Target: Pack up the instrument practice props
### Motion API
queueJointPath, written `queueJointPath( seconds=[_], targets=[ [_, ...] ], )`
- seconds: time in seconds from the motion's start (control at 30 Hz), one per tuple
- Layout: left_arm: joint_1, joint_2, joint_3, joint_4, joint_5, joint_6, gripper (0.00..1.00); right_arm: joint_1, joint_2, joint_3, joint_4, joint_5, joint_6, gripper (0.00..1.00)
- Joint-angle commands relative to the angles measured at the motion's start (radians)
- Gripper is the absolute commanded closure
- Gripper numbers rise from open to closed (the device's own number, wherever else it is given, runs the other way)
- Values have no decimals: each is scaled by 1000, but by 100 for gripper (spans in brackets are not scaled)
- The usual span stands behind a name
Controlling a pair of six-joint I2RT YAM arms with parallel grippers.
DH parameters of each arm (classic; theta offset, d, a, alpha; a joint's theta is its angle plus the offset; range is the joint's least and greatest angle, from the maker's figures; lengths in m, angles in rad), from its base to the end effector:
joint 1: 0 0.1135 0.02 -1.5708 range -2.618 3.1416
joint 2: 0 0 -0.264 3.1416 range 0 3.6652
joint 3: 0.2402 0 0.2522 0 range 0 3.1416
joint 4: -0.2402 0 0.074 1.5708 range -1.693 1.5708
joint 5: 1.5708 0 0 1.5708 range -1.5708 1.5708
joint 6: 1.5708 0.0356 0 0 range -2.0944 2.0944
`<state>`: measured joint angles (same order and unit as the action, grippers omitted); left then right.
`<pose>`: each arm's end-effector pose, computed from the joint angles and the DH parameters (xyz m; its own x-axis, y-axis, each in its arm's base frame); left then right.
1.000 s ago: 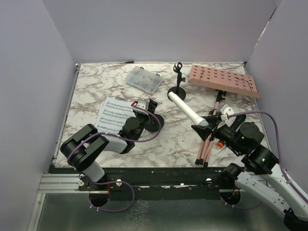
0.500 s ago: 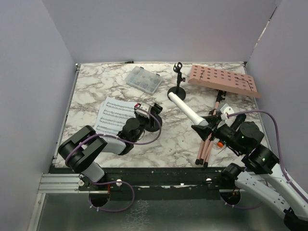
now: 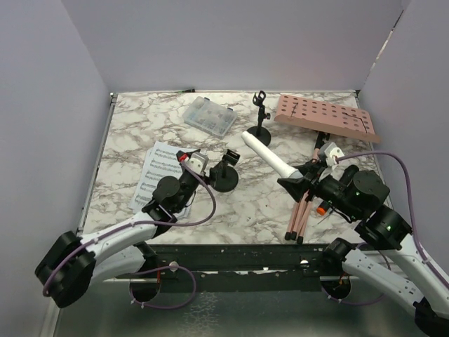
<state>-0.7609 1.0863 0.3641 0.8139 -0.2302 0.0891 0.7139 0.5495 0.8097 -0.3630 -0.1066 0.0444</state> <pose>0.1712 -0.1518 0.2402 0.1112 0.0138 -0.9937 0.4989 0.8640 0.0678 0.0920 0.0847 0.3612 -0.1099 -0.0368 -0.9933 -0.7269 0.6845 0.0551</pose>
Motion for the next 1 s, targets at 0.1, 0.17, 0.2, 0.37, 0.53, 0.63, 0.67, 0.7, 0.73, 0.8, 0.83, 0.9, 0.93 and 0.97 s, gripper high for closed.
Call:
queueJointPath(
  seconds=[0.1,0.17,0.2,0.37,0.53,0.63,0.67,0.7,0.73,0.8,0.83,0.9,0.93,0.97],
  targets=[
    [-2,-251,136,-448,129,280,18,4,21,90,-24,-85,39,99],
    [-3,-274,187,-528,164,335,18,4,40,113,-30,-117,42,99],
    [-4,-276,217,-565,186,364,18,4,52,123,-33,-131,41,99],
    [-4,-257,347,-704,303,477,18,4,105,156,-32,-210,41,99],
    [-6,-228,444,-806,373,613,18,4,159,175,-32,-288,32,99],
    [-12,-196,504,-908,423,673,18,5,191,188,-31,-324,21,99],
    [-14,-186,516,-931,434,687,18,4,199,190,-27,-335,19,99],
    [-17,-179,526,-954,450,704,18,4,208,194,-24,-341,16,99],
    [-24,-173,531,-972,461,715,19,5,217,196,-21,-350,12,99],
    [-41,-163,542,-999,482,718,20,4,236,205,-18,-361,2,99],
    [-51,-160,547,-1014,487,718,21,4,246,210,-18,-367,-5,99],
    [-69,-150,549,-1038,476,728,21,4,264,221,-18,-381,-18,99],
    [-77,-145,547,-1052,464,742,22,4,272,226,-18,-388,-23,99],
    [-88,-142,547,-1067,449,756,22,4,279,231,-16,-396,-26,100]
  ],
)
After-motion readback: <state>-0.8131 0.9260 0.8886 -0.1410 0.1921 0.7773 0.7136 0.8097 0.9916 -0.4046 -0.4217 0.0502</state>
